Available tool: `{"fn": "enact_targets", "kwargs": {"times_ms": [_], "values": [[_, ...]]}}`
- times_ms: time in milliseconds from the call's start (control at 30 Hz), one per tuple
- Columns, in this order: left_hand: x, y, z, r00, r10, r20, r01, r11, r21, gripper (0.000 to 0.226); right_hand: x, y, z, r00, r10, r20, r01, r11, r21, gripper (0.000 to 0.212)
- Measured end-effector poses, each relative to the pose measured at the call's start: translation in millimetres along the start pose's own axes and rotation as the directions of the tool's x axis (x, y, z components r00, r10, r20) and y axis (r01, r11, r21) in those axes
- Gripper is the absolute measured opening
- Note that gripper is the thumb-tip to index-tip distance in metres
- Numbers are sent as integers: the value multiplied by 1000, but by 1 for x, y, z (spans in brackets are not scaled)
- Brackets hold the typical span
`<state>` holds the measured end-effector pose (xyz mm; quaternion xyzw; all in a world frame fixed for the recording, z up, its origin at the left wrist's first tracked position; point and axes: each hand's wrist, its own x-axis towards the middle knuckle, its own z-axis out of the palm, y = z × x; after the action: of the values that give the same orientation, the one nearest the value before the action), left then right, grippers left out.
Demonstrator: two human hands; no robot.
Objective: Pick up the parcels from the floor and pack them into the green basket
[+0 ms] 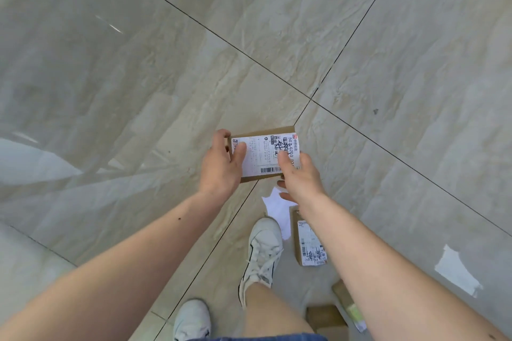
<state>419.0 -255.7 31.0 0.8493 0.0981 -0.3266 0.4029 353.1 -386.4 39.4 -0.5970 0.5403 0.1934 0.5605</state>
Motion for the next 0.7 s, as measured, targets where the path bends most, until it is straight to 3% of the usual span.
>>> {"fn": "enact_targets", "kwargs": {"times_ms": [200,300,367,700], "values": [[-66,46,-67,994,-108,7,108,994,-30,71,-83,-53,-6,987,-159,34,162,975,-151,52],[-98,65,-102,992,-127,13,127,986,-108,42,-127,-82,2,981,-177,75,188,965,-183,75],[-115,68,-124,991,-133,-6,131,981,-146,32,-154,-99,9,976,-186,113,205,961,-188,76],[-205,53,-227,976,-195,-91,169,956,-238,42,-279,-129,48,926,-288,243,349,900,-262,98]]}}
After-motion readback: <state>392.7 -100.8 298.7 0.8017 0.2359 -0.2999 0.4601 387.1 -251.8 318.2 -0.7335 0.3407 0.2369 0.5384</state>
